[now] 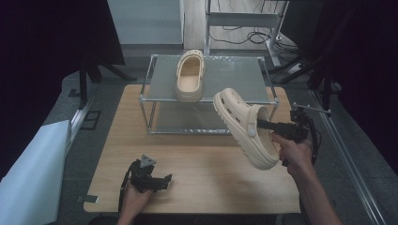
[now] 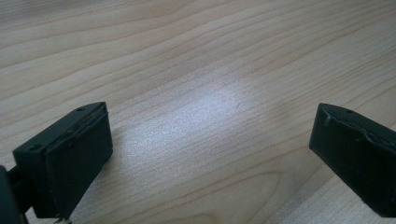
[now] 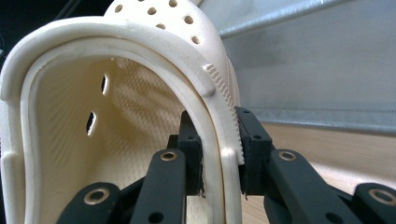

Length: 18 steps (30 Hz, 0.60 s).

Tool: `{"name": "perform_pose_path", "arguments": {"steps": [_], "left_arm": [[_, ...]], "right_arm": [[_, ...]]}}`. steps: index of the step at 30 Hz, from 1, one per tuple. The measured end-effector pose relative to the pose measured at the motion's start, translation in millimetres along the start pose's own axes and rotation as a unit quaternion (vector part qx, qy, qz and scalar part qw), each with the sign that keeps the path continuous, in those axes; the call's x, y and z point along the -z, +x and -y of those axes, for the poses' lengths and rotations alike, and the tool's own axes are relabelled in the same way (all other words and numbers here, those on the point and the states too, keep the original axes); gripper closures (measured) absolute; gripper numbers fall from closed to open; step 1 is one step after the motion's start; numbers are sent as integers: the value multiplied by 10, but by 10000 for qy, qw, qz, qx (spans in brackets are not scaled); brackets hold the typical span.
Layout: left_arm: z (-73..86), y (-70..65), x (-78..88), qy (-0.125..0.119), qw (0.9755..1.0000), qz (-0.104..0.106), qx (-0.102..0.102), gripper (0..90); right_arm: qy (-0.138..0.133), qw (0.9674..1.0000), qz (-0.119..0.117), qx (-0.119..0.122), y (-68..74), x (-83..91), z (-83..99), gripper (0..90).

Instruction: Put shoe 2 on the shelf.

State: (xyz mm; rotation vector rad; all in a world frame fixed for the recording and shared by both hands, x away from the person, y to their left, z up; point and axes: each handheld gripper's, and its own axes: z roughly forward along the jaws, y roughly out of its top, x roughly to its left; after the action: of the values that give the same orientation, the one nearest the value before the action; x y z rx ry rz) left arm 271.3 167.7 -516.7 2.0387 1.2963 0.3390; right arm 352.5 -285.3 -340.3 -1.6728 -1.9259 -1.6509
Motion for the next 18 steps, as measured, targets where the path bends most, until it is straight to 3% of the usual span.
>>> {"name": "perform_pose_path", "arguments": {"steps": [8, 15, 18], "left_arm": [[0, -4, -10, 2, 10000, 47, 0, 0], [-2, -2, -13, 6, 10000, 88, -9, 0], [-1, -6, -16, 5, 10000, 92, -4, 0]], "right_arm": [[-154, 9998, 1, -106, 78, -67, -204, 747], [-235, 9994, 219, -107, 135, -200, -364, 748], [-308, 9990, 226, -237, 137, -252, -415, 748]]}}
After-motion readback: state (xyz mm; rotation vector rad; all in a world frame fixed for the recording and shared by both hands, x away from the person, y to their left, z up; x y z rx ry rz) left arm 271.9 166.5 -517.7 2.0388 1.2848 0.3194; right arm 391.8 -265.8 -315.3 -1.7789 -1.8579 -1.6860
